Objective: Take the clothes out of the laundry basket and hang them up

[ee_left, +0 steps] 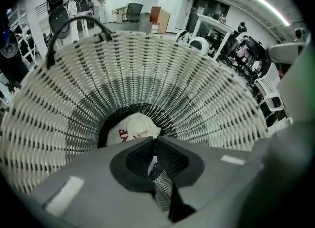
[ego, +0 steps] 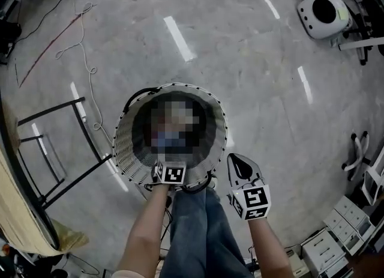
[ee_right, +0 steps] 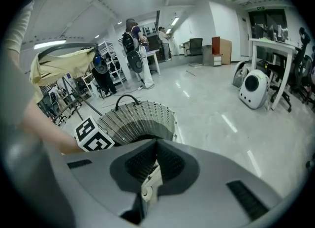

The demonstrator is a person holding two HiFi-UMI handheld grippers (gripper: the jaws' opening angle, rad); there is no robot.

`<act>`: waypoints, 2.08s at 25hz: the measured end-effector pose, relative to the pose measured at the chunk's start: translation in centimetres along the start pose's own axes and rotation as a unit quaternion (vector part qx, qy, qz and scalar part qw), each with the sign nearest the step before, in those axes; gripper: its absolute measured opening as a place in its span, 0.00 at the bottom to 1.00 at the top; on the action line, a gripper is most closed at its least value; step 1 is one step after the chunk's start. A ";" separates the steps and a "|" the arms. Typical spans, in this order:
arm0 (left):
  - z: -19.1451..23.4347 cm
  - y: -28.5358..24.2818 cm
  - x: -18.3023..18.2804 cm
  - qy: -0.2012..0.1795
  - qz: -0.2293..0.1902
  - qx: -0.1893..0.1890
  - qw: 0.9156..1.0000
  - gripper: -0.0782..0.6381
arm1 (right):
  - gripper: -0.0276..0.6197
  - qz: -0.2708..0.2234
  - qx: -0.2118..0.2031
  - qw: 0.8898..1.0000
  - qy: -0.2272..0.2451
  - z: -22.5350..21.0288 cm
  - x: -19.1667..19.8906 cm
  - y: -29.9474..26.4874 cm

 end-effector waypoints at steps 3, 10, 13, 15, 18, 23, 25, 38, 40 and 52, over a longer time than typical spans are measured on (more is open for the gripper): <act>1.5 -3.9 1.0 0.010 0.024 0.005 1.000 0.27 | 0.05 0.012 0.017 1.000 -0.005 -1.3 1.8 -2.4; 3.3 -11.0 3.2 -0.007 0.096 0.034 0.995 0.46 | 0.05 0.044 0.084 0.995 -0.030 -4.0 5.4 -6.2; 3.8 -13.5 4.3 -0.029 0.119 0.041 0.992 0.52 | 0.05 0.042 0.087 0.994 -0.042 -4.3 6.5 -7.9; 3.9 -14.9 4.9 -0.028 0.126 0.048 0.990 0.52 | 0.05 0.042 0.082 0.995 -0.045 -4.4 7.2 -8.8; 3.8 -16.8 5.4 -0.036 0.137 0.052 0.989 0.52 | 0.05 0.051 0.092 0.993 -0.047 -4.6 8.3 -9.7; 4.4 -19.5 7.2 -0.065 0.165 0.042 0.983 0.52 | 0.05 0.067 0.118 0.989 -0.061 -5.0 9.7 -10.7; 4.7 -20.0 7.9 -0.071 0.176 0.034 0.981 0.48 | 0.05 0.070 0.120 0.988 -0.059 -5.1 10.0 -10.7; 3.5 -15.7 5.5 -0.076 0.126 0.064 0.987 0.13 | 0.05 0.069 0.131 0.988 -0.053 -3.9 8.6 -9.7; 2.7 -14.1 4.7 -0.063 0.112 0.072 0.989 0.13 | 0.05 0.066 0.133 0.988 -0.048 -3.6 7.7 -8.8; -1.2 3.7 -0.8 -0.029 -0.049 0.096 0.994 0.13 | 0.05 0.010 0.093 0.996 -0.006 0.7 0.2 0.9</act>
Point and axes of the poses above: the fingertips, and each gripper's own axes: y backward along the fingers, z to its left, x out of its underside, the point moved 10 cm from there along y, backward along the fingers, and after that the axes turned 2 degrees about y, right-handed, at the moved point
